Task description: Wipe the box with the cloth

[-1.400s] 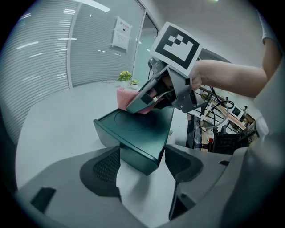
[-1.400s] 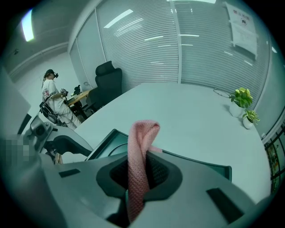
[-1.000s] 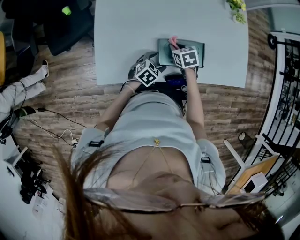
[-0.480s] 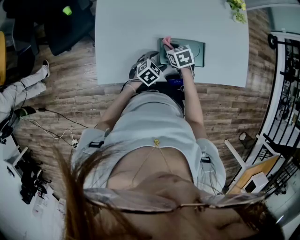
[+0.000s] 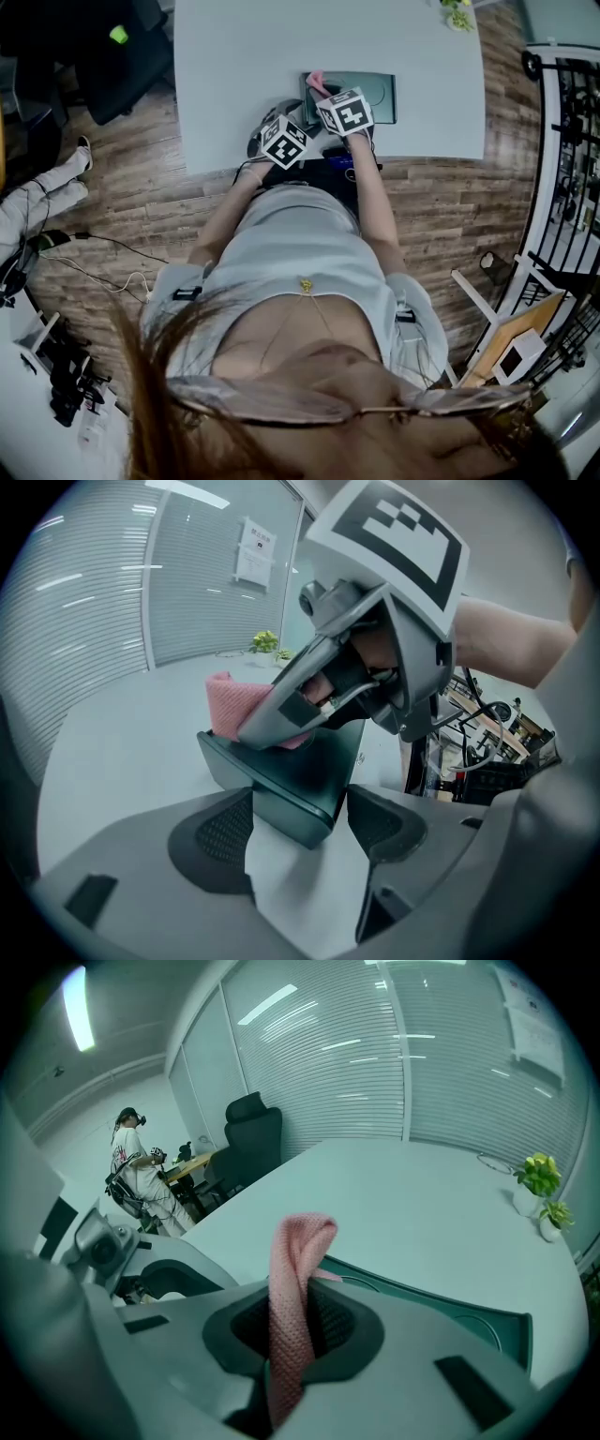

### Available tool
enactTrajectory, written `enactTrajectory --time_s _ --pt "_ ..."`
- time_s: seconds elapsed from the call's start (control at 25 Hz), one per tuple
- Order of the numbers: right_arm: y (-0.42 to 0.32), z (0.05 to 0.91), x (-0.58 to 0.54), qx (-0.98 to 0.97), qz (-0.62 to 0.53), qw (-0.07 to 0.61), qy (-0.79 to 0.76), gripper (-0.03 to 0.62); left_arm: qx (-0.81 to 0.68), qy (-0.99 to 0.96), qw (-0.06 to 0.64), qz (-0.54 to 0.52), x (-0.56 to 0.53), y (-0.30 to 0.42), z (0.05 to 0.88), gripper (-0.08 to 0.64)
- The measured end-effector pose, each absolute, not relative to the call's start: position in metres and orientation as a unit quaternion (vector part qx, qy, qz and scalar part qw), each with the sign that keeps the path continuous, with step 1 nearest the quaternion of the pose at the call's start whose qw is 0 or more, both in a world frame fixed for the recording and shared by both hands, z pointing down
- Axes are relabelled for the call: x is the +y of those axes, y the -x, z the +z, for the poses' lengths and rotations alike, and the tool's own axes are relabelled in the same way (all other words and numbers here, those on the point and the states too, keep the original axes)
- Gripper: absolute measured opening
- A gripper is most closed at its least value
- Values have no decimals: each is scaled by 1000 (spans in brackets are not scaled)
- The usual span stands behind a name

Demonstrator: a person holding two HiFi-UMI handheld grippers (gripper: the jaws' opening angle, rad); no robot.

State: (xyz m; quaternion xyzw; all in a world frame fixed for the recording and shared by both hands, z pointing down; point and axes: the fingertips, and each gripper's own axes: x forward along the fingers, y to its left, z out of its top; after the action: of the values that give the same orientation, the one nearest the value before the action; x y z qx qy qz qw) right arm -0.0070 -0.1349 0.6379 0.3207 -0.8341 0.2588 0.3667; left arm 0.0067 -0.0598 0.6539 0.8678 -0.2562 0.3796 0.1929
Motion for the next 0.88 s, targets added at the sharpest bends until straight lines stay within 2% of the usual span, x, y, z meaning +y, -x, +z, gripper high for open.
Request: enactTrajectory --time_s 0.52,0.88 --pt "-119 613 -143 -795 257 329 -440 41 -274 -863 192 379 -58 -7 653 311" --pt "-181 632 -139 -757 262 361 -478 41 -301 -847 222 377 -60 -5 657 311"
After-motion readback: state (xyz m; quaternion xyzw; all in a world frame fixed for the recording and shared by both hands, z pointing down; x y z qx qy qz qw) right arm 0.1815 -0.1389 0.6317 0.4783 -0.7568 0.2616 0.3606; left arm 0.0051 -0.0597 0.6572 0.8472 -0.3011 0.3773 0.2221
